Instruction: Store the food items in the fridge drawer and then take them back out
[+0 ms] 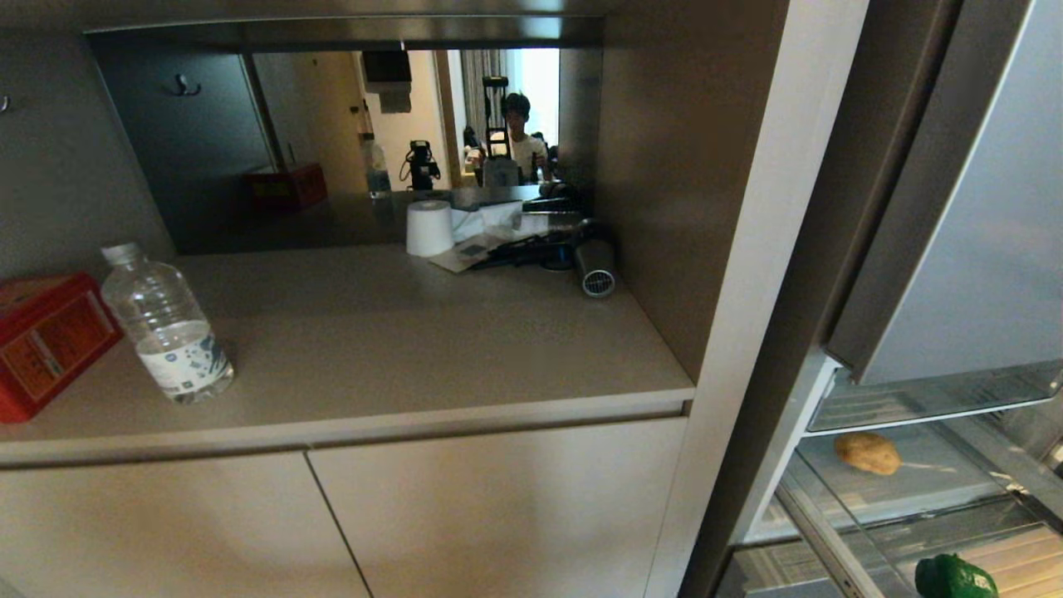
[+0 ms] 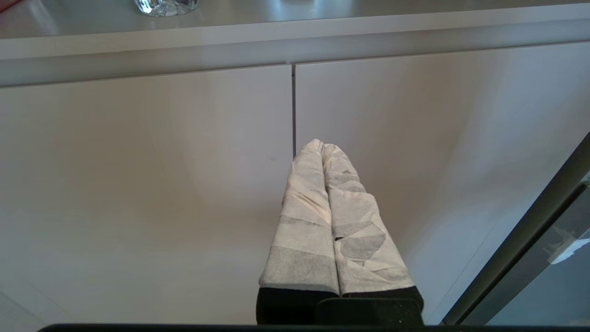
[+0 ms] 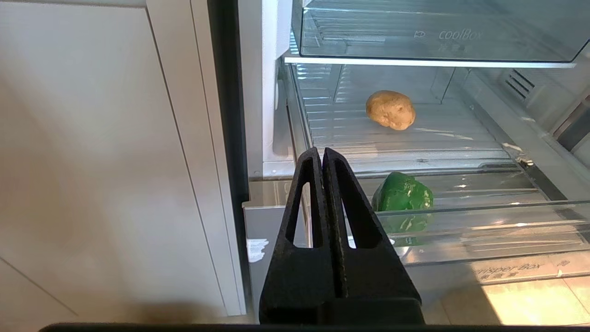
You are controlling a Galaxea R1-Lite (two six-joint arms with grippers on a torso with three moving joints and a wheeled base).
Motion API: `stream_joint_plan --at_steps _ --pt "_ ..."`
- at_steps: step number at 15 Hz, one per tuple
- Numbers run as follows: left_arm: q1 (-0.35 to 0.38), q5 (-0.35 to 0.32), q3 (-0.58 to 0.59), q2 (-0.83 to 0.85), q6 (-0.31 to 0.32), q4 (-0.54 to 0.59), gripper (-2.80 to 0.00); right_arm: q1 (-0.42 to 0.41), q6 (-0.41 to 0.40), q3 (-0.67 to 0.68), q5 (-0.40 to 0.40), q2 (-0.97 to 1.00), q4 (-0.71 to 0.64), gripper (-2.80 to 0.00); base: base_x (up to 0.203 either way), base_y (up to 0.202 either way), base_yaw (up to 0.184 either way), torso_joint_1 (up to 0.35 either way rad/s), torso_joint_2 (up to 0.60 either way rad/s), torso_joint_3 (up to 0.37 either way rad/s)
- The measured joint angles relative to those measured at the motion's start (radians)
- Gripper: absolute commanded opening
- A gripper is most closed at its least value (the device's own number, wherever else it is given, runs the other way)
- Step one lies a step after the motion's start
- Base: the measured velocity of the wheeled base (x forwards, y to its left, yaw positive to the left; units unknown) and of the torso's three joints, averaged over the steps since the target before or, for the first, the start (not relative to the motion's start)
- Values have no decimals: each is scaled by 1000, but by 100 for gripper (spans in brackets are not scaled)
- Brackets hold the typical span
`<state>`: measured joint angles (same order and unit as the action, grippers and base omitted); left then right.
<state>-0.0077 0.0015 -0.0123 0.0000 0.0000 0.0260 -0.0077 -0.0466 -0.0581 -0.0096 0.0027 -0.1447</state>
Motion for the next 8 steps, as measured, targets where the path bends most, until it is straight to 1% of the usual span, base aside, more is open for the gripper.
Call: stream_joint_plan --at_steps 3,5,6,8 --pt "0 0 0 0 0 0 -280 0 -18 1 3 -3 -2 -280 0 0 0 0 0 0" --pt "0 0 0 0 0 0 -280 0 -68 3 9 -3 0 -280 0 0 0 0 0 0" --pt "0 0 0 0 0 -1 -280 0 -71 4 9 -4 3 -280 -92 0 0 10 -1 2" --pt "0 0 2 0 0 5 -280 -1 -75 4 10 -4 6 -280 -207 0 2 17 6 3"
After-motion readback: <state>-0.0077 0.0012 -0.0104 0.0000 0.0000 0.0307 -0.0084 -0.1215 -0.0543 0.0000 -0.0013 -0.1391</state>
